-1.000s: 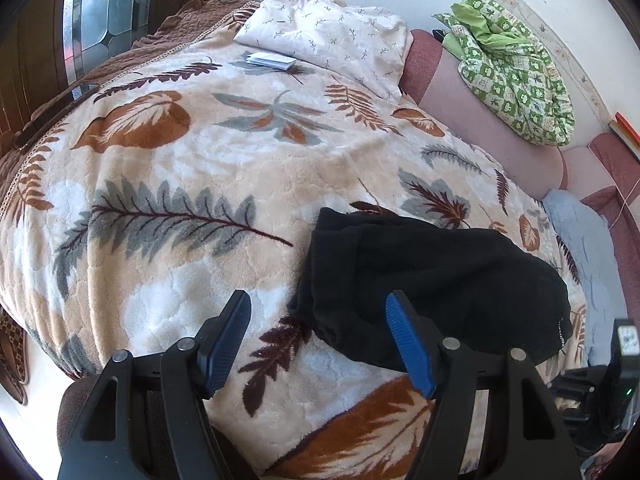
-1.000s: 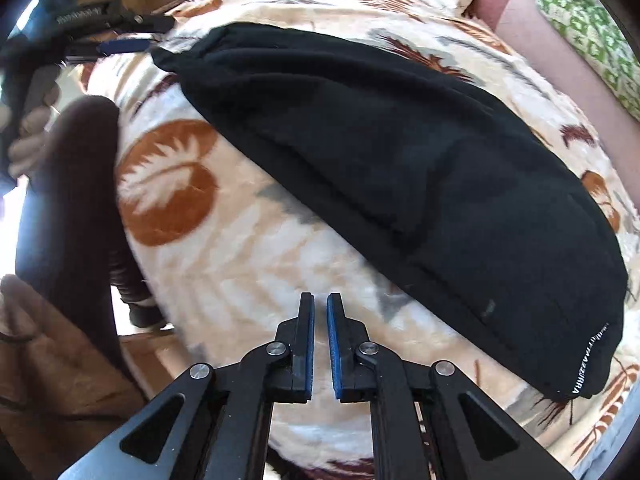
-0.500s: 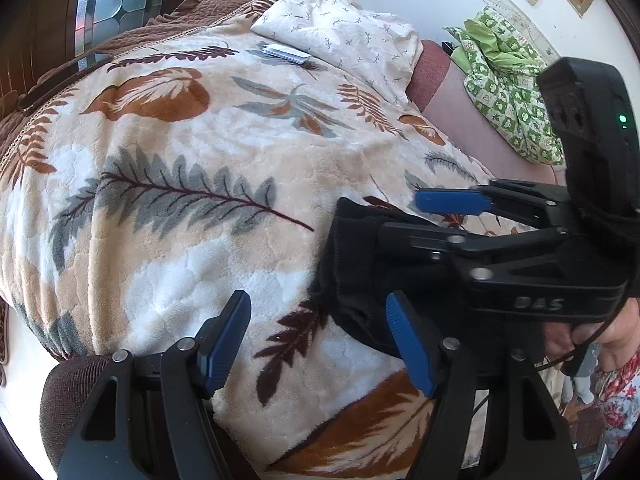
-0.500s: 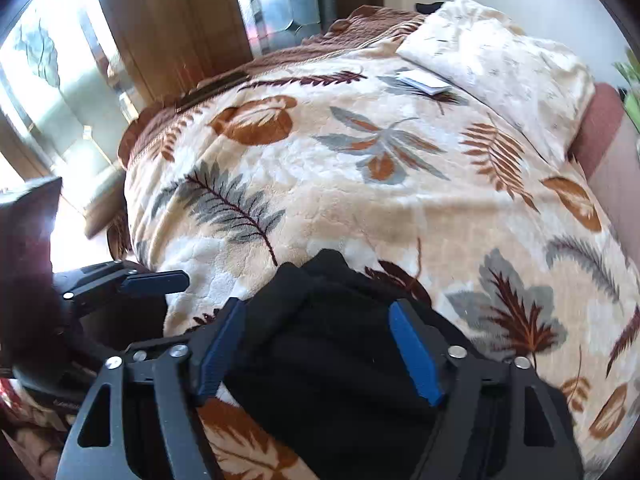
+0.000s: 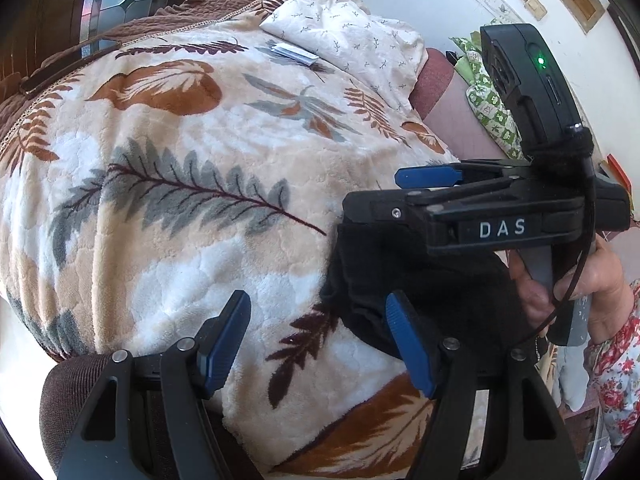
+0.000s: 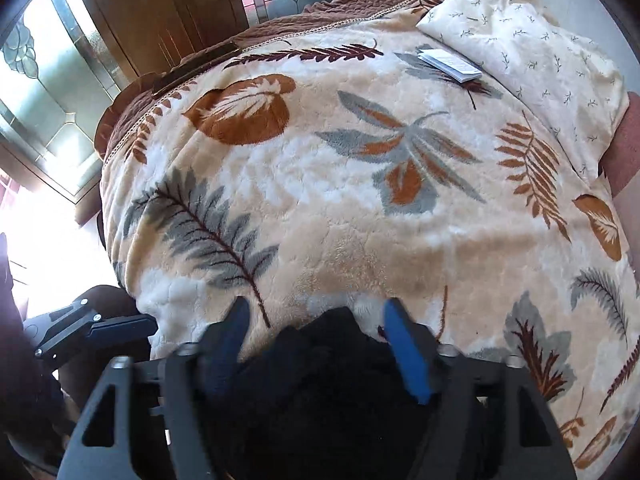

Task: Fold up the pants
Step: 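Grasp the folded pants with the left gripper while the right gripper holds them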

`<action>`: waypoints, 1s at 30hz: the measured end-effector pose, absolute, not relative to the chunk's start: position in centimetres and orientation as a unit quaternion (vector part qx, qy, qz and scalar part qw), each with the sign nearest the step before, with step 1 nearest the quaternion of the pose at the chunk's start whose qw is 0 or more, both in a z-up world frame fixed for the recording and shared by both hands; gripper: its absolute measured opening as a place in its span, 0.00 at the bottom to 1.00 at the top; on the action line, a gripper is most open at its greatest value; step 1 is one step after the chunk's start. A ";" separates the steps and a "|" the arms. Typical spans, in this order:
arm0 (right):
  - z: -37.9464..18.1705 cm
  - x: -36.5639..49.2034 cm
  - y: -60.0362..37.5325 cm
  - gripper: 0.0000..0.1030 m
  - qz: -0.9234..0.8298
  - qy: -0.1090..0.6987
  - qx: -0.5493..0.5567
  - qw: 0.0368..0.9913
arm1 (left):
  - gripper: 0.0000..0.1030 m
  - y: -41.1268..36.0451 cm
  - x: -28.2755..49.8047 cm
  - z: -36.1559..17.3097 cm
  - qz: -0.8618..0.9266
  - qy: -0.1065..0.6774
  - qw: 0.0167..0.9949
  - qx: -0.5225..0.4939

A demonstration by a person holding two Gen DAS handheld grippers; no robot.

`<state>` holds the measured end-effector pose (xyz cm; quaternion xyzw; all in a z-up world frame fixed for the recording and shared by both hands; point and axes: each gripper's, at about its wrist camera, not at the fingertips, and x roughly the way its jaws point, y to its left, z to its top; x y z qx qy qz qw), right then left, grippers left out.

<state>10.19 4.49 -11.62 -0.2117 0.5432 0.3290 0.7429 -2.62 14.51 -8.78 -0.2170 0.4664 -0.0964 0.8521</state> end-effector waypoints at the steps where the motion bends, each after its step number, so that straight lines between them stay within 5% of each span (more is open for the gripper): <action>1: -11.8 10.1 4.5 0.83 0.333 0.542 -0.223 0.739 | 0.68 14.4 -2.6 -8.9 -0.098 0.468 0.851 -0.218; 8: -15.9 9.1 5.9 0.81 0.331 0.543 -0.335 0.696 | 0.68 14.1 -2.8 -9.2 -0.101 0.476 0.850 -0.201; 10: -16.9 8.9 6.4 0.68 0.334 0.548 -0.344 0.686 | 0.68 14.2 -2.8 -9.0 -0.103 0.471 0.853 -0.198; 12: -16.4 8.2 6.8 0.37 0.348 0.541 -0.339 0.686 | 0.68 14.2 -2.7 -8.8 -0.106 0.467 0.856 -0.196; 15: -15.7 7.5 6.7 0.22 0.345 0.532 -0.350 0.690 | 0.68 13.9 -2.4 -8.7 -0.125 0.465 0.854 -0.199; 30: -10.4 9.1 3.9 0.19 0.350 0.530 -0.264 0.726 | 0.79 11.8 2.0 -10.0 -0.212 0.424 0.844 -0.250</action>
